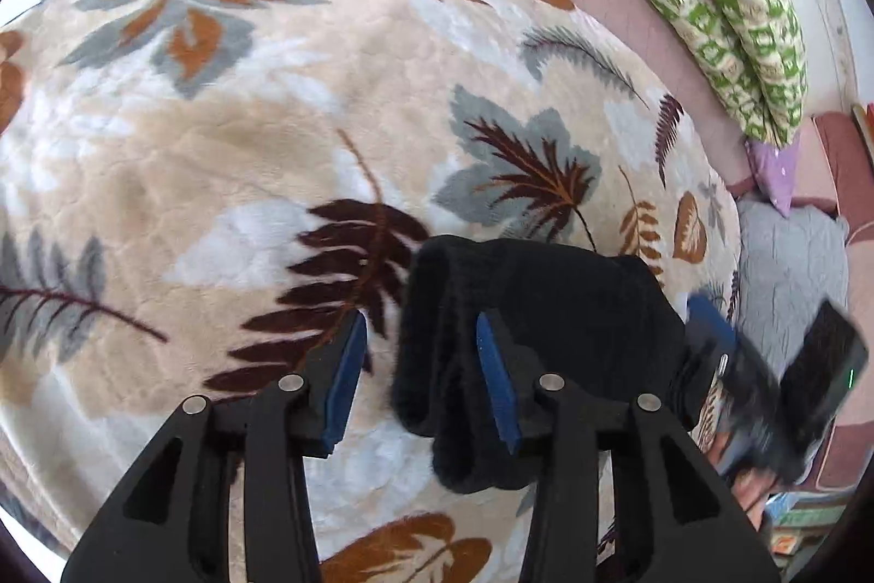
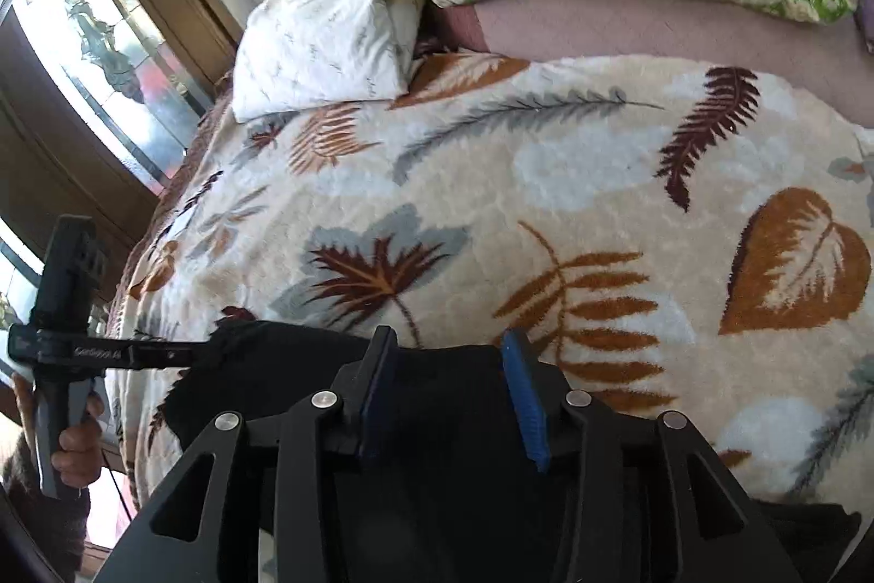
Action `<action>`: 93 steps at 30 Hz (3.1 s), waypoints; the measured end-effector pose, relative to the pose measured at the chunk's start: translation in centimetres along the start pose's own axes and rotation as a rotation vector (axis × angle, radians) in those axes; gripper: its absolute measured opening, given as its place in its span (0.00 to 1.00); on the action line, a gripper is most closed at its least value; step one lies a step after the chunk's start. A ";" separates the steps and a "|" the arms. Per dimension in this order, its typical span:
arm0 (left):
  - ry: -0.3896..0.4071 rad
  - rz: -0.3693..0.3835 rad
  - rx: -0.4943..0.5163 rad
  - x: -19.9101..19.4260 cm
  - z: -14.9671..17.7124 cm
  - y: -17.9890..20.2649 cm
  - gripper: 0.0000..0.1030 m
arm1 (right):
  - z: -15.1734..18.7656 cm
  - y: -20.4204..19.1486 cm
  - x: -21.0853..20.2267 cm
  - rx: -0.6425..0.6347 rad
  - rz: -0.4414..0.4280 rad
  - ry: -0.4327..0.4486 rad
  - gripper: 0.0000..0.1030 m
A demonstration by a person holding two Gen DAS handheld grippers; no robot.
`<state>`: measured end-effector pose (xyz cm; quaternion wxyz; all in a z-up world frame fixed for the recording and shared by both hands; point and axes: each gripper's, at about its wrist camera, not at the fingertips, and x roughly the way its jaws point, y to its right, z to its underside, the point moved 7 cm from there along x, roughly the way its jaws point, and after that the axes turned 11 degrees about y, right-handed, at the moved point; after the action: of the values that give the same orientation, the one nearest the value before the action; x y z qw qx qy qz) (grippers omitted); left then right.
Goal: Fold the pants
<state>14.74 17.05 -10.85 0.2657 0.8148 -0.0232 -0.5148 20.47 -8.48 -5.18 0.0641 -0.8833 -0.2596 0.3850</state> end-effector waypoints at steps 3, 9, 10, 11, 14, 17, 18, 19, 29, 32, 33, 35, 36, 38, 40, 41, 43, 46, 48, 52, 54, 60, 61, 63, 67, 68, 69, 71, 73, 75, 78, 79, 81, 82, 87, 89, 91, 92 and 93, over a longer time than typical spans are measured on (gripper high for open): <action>0.011 0.018 -0.034 -0.6 0.1 -0.7 0.39 | 2.4 -4.8 -1.4 -0.123 0.007 -0.009 0.53; -0.011 0.051 -0.067 -1.5 0.9 -2.1 0.39 | 9.6 -14.0 -0.3 -0.366 0.055 -0.008 0.54; -0.010 0.056 -0.068 -1.7 1.0 -2.4 0.39 | 10.4 -15.1 0.1 -0.409 0.072 -0.003 0.54; -0.008 0.059 -0.068 -1.9 1.1 -2.6 0.39 | 11.1 -16.2 0.9 -0.444 0.086 -0.010 0.54; -0.006 0.071 -0.071 -2.3 1.2 -3.4 0.39 | 12.1 -18.0 3.0 -0.480 0.116 -0.028 0.54; -0.007 0.094 -0.091 -2.6 1.0 -4.4 0.39 | 12.3 -18.4 5.0 -0.464 0.155 -0.041 0.54; -0.005 0.098 -0.100 -2.6 0.9 -4.8 0.39 | 12.2 -18.4 5.6 -0.452 0.167 -0.044 0.54; -0.005 0.106 -0.111 -2.6 0.9 -5.1 0.39 | 12.1 -18.4 6.0 -0.444 0.181 -0.039 0.54; -0.033 0.149 -0.113 -1.5 1.3 -5.1 0.39 | 10.6 -17.8 6.9 -0.393 0.207 0.050 0.25; -0.048 0.245 -0.128 -1.1 1.4 -3.2 0.44 | 10.0 -17.5 5.5 -0.365 0.173 0.086 0.22; -0.053 0.277 -0.139 -0.9 1.4 -2.6 0.56 | 9.9 -17.6 5.0 -0.365 0.161 0.099 0.22; -0.048 0.341 -0.176 -0.5 1.3 -1.4 0.64 | 9.8 -18.0 4.1 -0.380 0.154 0.124 0.22; -0.048 0.373 -0.205 -0.2 1.2 -1.0 0.64 | 9.8 -18.1 3.8 -0.385 0.150 0.130 0.22; -0.053 0.423 -0.247 0.3 0.7 -0.1 0.64 | 10.1 -18.3 3.6 -0.391 0.145 0.130 0.22; -0.071 0.407 -0.239 1.1 0.5 0.5 0.64 | 10.3 -18.2 3.7 -0.390 0.140 0.127 0.22; -0.087 0.385 -0.228 1.6 0.6 0.8 0.64 | 10.4 -18.2 3.8 -0.388 0.138 0.124 0.22; -0.121 0.346 -0.193 2.6 1.0 1.3 0.64 | 10.5 -18.1 3.9 -0.380 0.133 0.124 0.22; -0.142 0.328 -0.177 3.4 1.6 1.6 0.64 | 10.5 -18.1 3.9 -0.377 0.125 0.130 0.22; -0.157 0.364 -0.216 3.8 1.8 1.8 0.64 | 10.4 -18.0 3.9 -0.366 0.117 0.134 0.22; -0.116 0.402 -0.209 3.4 1.6 2.6 0.31 | 10.3 -18.0 4.0 -0.354 0.107 0.140 0.22; -0.081 0.396 -0.179 2.7 1.5 3.2 0.28 | 10.3 -17.8 3.9 -0.342 0.099 0.140 0.22; -0.041 0.398 -0.161 0.8 1.7 5.3 0.26 | 9.7 -17.3 2.3 -0.275 0.068 0.166 0.22; -0.041 0.402 -0.160 0.5 1.8 5.8 0.26 | 9.7 -17.3 1.9 -0.268 0.065 0.171 0.22; -0.039 0.404 -0.152 -0.2 2.0 7.0 0.26 | 9.5 -17.0 0.9 -0.246 0.056 0.184 0.22; -0.017 0.390 -0.091 -1.5 2.7 10.3 0.26 | 9.1 -15.9 -1.4 -0.184 0.041 0.221 0.22; -0.013 0.388 -0.079 -1.7 2.9 11.2 0.26 | 8.9 -15.4 -2.2 -0.167 0.038 0.233 0.22; -0.010 0.387 -0.070 -1.9 3.1 11.9 0.26 | 8.8 -15.1 -2.8 -0.156 0.037 0.240 0.22; -0.010 0.386 -0.057 -2.0 3.5 13.6 0.26 | 8.6 -14.3 -4.0 -0.129 0.034 0.259 0.22; -0.015 0.384 -0.036 -1.9 4.0 15.3 0.26 | 8.4 -13.4 -5.0 -0.100 0.031 0.274 0.22; -0.023 0.380 -0.011 -1.8 4.5 16.9 0.26 | 8.2 -12.2 -6.3 -0.069 0.029 0.292 0.22; -0.037 0.366 0.035 -1.3 5.5 19.9 0.26 | 8.2 -10.4 -8.0 -0.025 0.028 0.321 0.22; -0.044 0.361 0.053 -1.0 5.9 21.0 0.26 | 8.2 -9.7 -8.6 -0.007 0.026 0.331 0.22; -0.057 0.352 0.086 -0.3 6.6 23.3 0.26 | 8.5 -8.5 -9.7 0.029 0.025 0.348 0.22; -0.064 0.350 0.099 0.1 7.1 24.4 0.26 | 8.6 -7.6 -10.3 0.049 0.026 0.358 0.22; -0.106 0.334 0.161 2.5 9.1 29.3 0.26 | 9.3 -3.3 -12.9 0.150 0.035 0.402 0.22; -0.129 0.325 0.183 3.7 10.1 31.2 0.26 | 9.6 -1.2 -13.9 0.189 0.043 0.418 0.22; -0.150 0.315 0.209 4.9 11.2 33.1 0.26 | 10.1 0.7 -14.7 0.232 0.047 0.431 0.22; -0.158 0.310 0.222 5.5 11.7 33.8 0.26 | 10.5 1.7 -15.1 0.256 0.049 0.438 0.22; -0.166 0.303 0.234 6.1 12.2 34.6 0.26 | 10.8 2.8 -15.5 0.281 0.049 0.444 0.22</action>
<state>15.38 -19.53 -4.06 0.2407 0.7820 -0.2271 -0.5282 5.08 -19.63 -3.56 0.2322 -0.9346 -0.1614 0.2157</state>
